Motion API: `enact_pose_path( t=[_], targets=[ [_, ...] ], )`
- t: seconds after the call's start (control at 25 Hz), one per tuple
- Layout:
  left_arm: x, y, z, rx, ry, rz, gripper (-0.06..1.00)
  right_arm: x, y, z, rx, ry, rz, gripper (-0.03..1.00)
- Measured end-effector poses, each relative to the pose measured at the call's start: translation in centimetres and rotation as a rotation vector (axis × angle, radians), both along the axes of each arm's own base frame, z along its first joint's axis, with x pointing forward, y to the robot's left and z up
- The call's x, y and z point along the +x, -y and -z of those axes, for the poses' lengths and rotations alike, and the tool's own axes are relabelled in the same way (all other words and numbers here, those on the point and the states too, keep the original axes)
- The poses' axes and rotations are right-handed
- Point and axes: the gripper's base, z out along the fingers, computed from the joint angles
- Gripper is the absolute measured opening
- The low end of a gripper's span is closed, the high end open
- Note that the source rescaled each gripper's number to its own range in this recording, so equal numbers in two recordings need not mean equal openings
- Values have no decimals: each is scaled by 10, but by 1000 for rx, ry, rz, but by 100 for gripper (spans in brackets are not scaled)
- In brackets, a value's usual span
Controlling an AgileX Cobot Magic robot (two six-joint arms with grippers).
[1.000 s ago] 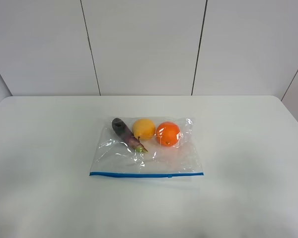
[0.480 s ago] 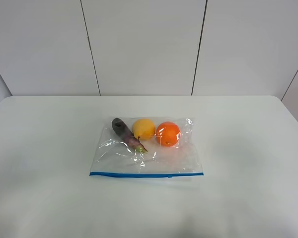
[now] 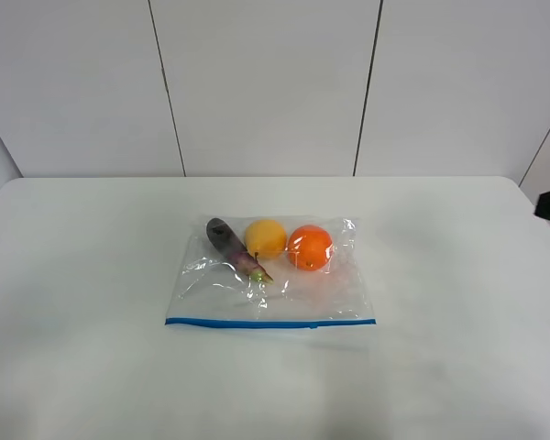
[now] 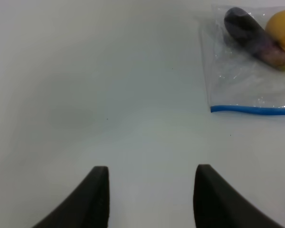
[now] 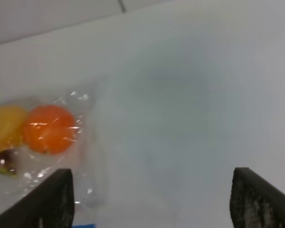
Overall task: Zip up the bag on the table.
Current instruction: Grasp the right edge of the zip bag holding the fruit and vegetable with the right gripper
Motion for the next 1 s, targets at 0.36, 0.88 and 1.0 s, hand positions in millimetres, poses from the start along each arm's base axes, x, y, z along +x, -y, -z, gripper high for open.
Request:
enact_pose_path(
  t=[0.36,0.88,1.0],
  targets=[
    [0,0,0,0,0,0,78,67,-13,58,237,-228,-96,92],
    [0,0,0,0,0,0,78,102,-23,143,368,-519,-205,92],
    [0,0,0,0,0,0,78,106,-27,159,409,-554,-266,92]
  ],
)
